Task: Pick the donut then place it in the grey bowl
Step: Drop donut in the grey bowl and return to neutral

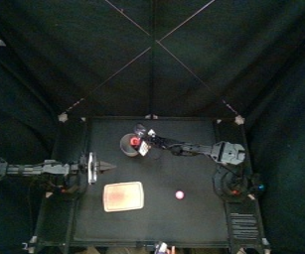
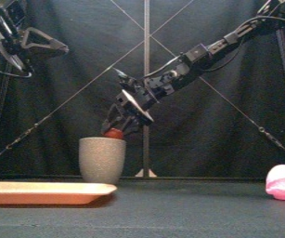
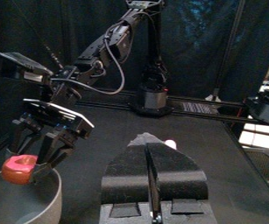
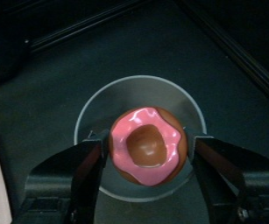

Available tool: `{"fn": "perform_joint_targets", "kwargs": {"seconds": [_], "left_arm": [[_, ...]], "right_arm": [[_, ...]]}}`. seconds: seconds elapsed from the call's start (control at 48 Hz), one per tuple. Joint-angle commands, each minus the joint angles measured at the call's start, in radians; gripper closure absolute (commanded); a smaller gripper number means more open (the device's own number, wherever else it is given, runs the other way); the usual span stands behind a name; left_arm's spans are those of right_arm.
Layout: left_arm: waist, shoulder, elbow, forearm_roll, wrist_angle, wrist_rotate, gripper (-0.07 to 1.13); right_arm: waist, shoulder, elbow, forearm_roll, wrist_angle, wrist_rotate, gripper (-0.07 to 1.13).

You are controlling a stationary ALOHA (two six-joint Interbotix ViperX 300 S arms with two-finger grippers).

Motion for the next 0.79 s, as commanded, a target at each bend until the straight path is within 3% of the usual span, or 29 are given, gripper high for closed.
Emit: {"fn": "perform_joint_targets", "kwargs": {"seconds": [0.021,0.146,0.438,0.792], "left_arm": [[0.002,0.005,-0.018,-0.002,-0.009,0.002,1.0],[0.003,0.005,-0.015,-0.002,-0.009,0.0,1.0],[0.002,0.005,-0.012,-0.002,-0.009,0.0,1.0],[0.003,0.005,-0.006,-0.002,-0.009,0.0,1.0]], "right_arm": [[-0.002,-0.012,-0.034,0.005,-0.003,0.0,0.1],[-0.003,-0.002,-0.048,0.008,0.003,0.0,0.04],[-0.005,-0.006,-0.054,0.017,0.008,0.006,0.04],[0.021,-0.193,0.078,0.038,-0.021,0.023,0.04]]}}
